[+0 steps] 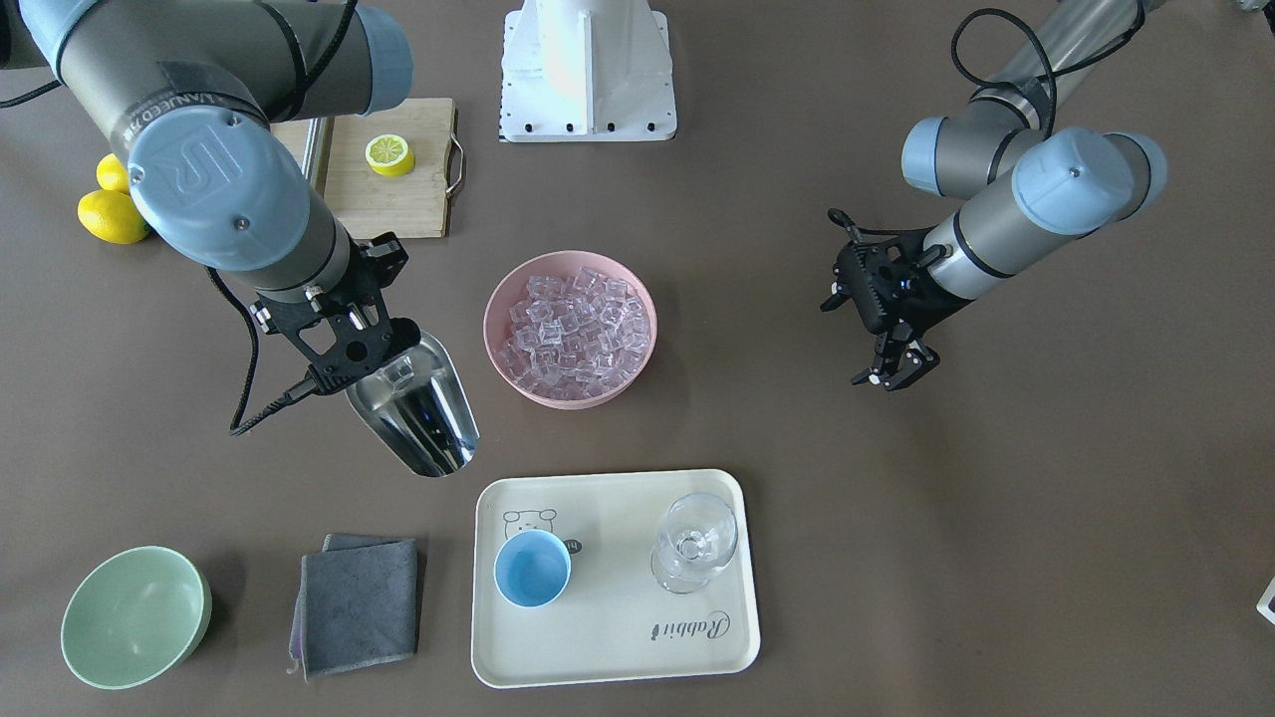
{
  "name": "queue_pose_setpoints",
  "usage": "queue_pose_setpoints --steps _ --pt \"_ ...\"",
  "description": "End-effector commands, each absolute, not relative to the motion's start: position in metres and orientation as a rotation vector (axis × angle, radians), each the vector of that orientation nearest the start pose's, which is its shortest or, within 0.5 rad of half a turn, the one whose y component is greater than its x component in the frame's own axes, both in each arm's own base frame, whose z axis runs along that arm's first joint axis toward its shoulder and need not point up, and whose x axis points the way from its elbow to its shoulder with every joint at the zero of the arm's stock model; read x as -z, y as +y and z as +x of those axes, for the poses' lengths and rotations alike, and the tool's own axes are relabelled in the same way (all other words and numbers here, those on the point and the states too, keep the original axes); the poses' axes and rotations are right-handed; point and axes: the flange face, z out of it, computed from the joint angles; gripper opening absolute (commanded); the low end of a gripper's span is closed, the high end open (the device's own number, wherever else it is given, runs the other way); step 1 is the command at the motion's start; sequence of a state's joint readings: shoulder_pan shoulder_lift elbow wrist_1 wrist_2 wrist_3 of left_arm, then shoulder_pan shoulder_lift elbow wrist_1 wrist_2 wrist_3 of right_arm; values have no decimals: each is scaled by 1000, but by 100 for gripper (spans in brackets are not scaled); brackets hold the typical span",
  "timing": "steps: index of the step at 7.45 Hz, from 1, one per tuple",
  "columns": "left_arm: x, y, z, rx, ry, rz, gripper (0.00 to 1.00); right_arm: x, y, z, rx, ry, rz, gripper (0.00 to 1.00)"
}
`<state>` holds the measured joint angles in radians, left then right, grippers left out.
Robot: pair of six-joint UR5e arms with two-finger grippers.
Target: Put ice in cup with scoop
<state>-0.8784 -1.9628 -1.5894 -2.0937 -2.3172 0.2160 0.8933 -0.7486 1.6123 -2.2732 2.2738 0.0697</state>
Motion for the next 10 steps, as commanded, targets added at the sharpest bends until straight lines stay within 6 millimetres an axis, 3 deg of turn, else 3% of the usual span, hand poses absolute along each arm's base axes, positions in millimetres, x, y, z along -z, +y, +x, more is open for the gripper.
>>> queue_pose_setpoints --steps 1,5,6,9,10 --pt "-402 -568 286 -999 876 629 99 -200 -607 -397 635 -697 -168 0" --pt "-410 -571 275 -775 912 491 99 -193 -645 -413 649 -684 -216 0" --pt "-428 -574 240 -721 886 488 99 -195 -652 -419 652 -678 -236 0" --pt "-480 -544 113 -507 813 412 99 -192 -670 -425 650 -670 -276 0" --pt "-489 -534 85 -453 793 398 99 -187 -672 -427 647 -668 -283 0"
